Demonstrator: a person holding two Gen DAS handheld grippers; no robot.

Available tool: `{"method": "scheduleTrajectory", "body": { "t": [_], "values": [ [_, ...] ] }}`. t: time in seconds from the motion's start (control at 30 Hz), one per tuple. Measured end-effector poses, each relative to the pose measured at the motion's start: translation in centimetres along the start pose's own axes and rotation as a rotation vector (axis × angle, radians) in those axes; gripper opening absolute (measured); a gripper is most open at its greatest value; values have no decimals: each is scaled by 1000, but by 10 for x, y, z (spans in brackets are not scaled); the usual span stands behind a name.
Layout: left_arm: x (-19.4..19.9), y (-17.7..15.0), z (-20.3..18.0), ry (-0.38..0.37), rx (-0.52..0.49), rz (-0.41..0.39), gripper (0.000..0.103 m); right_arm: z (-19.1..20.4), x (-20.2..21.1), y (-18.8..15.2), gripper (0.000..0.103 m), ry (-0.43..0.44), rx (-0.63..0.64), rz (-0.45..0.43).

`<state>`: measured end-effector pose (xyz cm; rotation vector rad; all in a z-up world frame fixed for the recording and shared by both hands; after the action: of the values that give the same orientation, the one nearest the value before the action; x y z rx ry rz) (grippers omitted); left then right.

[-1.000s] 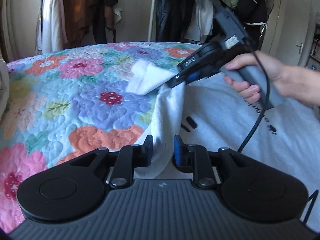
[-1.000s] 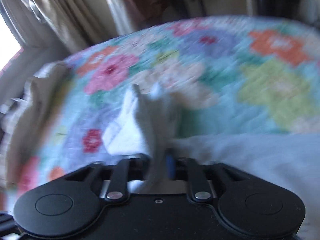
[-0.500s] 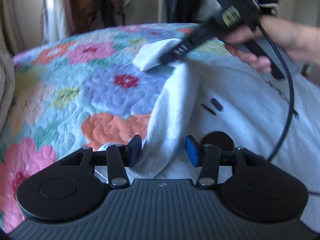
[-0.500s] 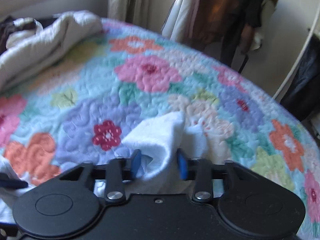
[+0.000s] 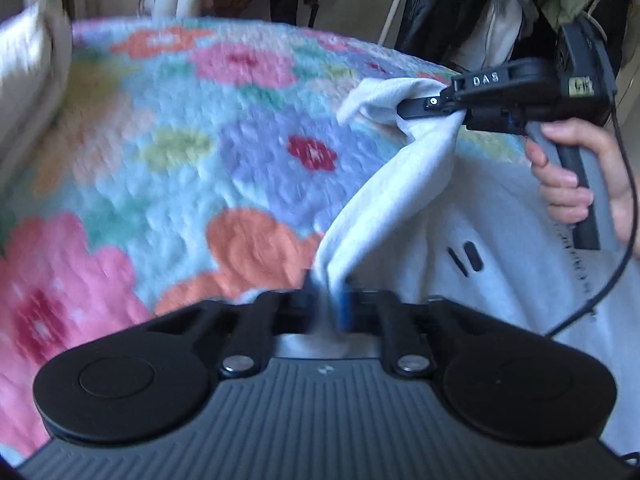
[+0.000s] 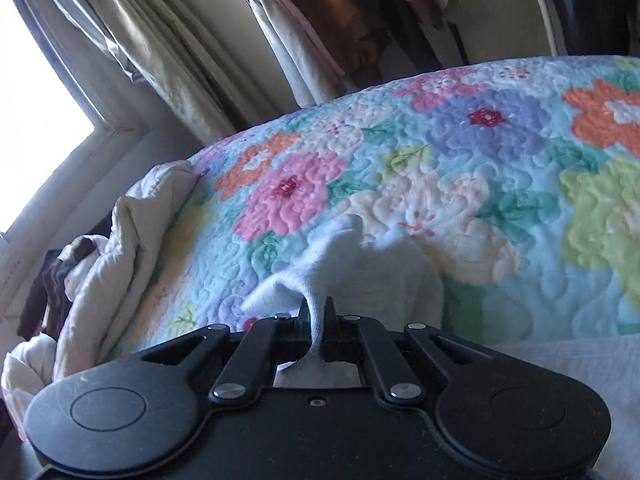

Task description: Fold clothes

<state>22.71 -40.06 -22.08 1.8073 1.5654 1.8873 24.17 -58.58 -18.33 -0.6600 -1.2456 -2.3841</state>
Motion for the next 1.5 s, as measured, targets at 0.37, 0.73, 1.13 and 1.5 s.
{"method": "scheduleTrajectory", "body": {
  "t": [0.37,0.73,1.13,1.5],
  "values": [
    [2,23,66,300,60,-46,7,-45,-12,18,50,-96,-277,-107],
    [-13,9,46,-31,207,-36,13,-11,18,34,52,-94,68,-126],
    [10,-15,-86,-122,-269,-42,1,20,-28,-4,49,-141,230,154],
    [6,-20,-74,-76,-267,-12,2,-1,-30,-27,3,-241,207,214]
  ]
}}
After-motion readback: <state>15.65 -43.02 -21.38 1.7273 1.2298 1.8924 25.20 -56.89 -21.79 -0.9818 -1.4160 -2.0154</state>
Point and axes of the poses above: each gripper's, at about its wrist camera, not at the fingertips, and x roughly against the way its jaws point, z to its left, y to its top, the point moved 10 cm from there along -x, roughly the way its jaws point
